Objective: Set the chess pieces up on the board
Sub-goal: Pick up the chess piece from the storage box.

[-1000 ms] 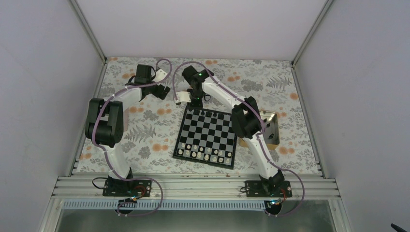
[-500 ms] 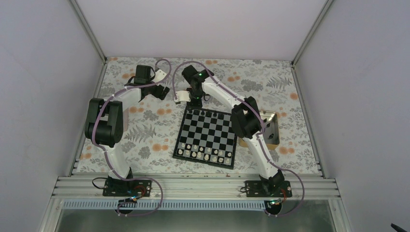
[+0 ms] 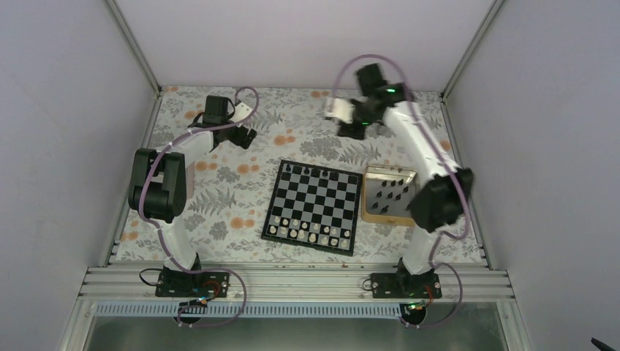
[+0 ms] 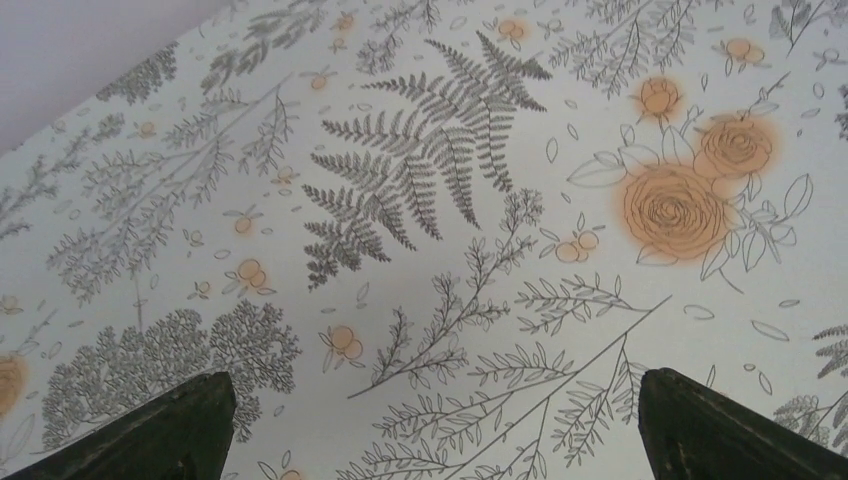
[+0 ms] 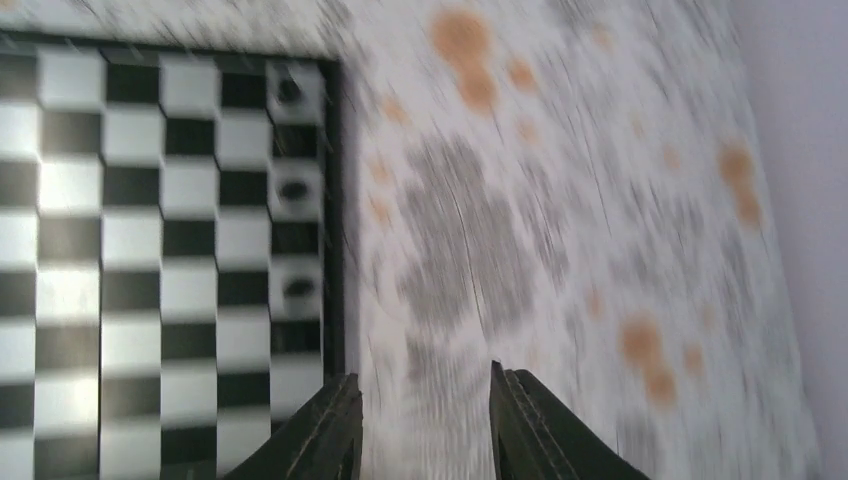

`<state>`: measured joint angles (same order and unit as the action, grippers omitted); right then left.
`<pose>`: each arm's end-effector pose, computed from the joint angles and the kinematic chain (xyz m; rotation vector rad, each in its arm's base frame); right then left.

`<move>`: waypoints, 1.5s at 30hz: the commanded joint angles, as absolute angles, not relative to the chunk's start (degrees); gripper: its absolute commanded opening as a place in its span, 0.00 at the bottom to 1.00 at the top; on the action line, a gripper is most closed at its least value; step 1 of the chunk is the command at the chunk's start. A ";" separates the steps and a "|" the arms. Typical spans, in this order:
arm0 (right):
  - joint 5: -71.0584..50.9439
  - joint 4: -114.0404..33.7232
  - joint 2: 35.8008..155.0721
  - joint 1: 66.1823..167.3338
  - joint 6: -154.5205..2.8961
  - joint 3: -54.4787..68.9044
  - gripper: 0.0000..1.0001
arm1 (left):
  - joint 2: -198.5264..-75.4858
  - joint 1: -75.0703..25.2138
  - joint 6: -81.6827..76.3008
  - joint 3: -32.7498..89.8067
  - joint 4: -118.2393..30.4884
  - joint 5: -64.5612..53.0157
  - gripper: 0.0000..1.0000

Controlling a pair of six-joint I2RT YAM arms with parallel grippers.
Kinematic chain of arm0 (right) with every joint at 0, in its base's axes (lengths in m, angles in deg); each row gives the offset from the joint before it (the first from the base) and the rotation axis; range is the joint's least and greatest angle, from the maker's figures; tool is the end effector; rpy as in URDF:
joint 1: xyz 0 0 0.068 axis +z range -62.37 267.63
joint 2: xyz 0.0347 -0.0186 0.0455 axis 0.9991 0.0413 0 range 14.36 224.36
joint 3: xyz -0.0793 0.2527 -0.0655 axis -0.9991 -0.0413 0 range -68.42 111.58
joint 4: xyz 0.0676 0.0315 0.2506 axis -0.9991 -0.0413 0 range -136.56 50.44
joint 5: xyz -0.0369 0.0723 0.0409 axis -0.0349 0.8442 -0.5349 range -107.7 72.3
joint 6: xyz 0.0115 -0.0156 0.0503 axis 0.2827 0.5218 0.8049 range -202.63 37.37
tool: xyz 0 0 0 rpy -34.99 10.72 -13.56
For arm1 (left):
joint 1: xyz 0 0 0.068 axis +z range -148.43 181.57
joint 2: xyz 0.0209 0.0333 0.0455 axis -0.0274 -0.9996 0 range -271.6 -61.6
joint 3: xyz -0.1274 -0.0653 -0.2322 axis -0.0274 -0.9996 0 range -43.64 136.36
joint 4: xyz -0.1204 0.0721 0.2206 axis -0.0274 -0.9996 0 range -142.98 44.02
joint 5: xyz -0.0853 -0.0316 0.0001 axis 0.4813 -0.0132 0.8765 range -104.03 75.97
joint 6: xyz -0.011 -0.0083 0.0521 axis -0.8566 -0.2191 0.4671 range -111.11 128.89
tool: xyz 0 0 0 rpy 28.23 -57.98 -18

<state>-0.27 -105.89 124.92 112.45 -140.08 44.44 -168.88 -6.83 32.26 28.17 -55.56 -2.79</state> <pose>0.3607 0.1786 0.3334 -1.7905 1.9095 0.2153 0.4044 -0.0668 0.1952 0.7315 2.2231 -0.1021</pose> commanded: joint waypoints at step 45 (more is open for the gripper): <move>-5.86 -91.07 113.94 91.73 -142.49 -5.58 0.13 | -171.94 -8.67 30.95 31.62 -56.86 -6.48 1.00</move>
